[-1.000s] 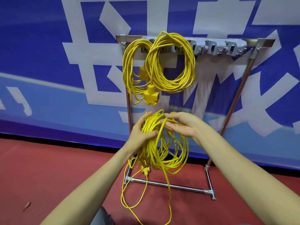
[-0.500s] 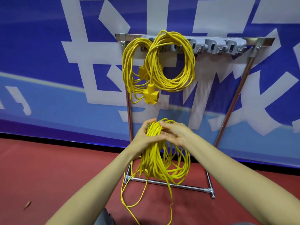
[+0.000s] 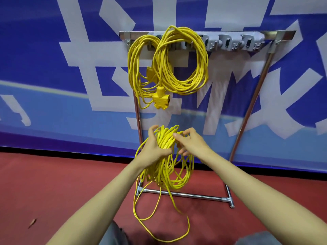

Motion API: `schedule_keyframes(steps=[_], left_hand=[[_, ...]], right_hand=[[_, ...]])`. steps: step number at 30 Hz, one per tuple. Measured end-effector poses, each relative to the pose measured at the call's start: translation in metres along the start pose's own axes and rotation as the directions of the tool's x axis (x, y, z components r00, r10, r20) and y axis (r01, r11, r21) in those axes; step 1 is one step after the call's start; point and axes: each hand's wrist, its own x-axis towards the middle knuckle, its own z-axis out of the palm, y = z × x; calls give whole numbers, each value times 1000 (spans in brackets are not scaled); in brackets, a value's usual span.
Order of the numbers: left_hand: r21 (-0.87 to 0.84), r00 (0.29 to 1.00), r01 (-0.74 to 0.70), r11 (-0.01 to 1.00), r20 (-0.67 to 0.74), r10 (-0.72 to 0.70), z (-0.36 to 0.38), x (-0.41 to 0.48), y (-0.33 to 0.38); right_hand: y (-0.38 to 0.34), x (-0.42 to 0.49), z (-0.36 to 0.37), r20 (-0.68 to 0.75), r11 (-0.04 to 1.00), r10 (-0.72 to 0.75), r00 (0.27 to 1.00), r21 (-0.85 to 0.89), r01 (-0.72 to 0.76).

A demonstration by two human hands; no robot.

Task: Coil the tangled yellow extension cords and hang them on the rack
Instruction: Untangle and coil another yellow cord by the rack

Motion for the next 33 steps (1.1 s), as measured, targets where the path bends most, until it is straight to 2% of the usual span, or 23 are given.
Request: schedule_keyframes(steps=[4, 6, 8, 11, 13, 18, 22, 26, 30, 31, 33], left_hand=[[168, 1000, -13, 986, 8, 12, -3, 2, 3], [180, 999, -33, 983, 28, 28, -6, 1, 7], [161, 998, -53, 985, 39, 47, -9, 2, 14], [143, 996, -52, 988, 77, 42, -13, 3, 21], [112, 992, -51, 992, 120, 37, -14, 0, 23], [3, 976, -136, 991, 170, 134, -17, -7, 25], [-37, 957, -131, 991, 256, 136, -18, -6, 31], [15, 959, -97, 995, 271, 89, -16, -9, 35], [259, 919, -39, 965, 388, -67, -18, -7, 46], [232, 911, -16, 973, 404, -82, -17, -9, 47], [47, 908, 6, 999, 417, -25, -14, -14, 47]], right_hand=[[12, -5, -2, -125, 984, -155, 980, -108, 142], [16, -5, -5, -151, 953, -286, 946, -151, 264], [17, -3, -12, -73, 900, -412, 908, -189, 393], [17, 7, -23, 145, 777, -506, 850, -352, 522], [14, 13, -27, 252, 730, -515, 819, -372, 573], [3, 21, -35, 424, 823, -410, 807, -210, 528], [-8, 20, -40, 514, 719, -435, 739, -295, 629], [-11, 15, -42, 476, 698, -478, 738, -305, 648], [-19, 13, -42, 525, 627, -494, 694, -338, 702], [-21, 14, -43, 534, 616, -494, 686, -342, 709], [-25, 15, -47, 529, 622, -498, 687, -333, 708]])
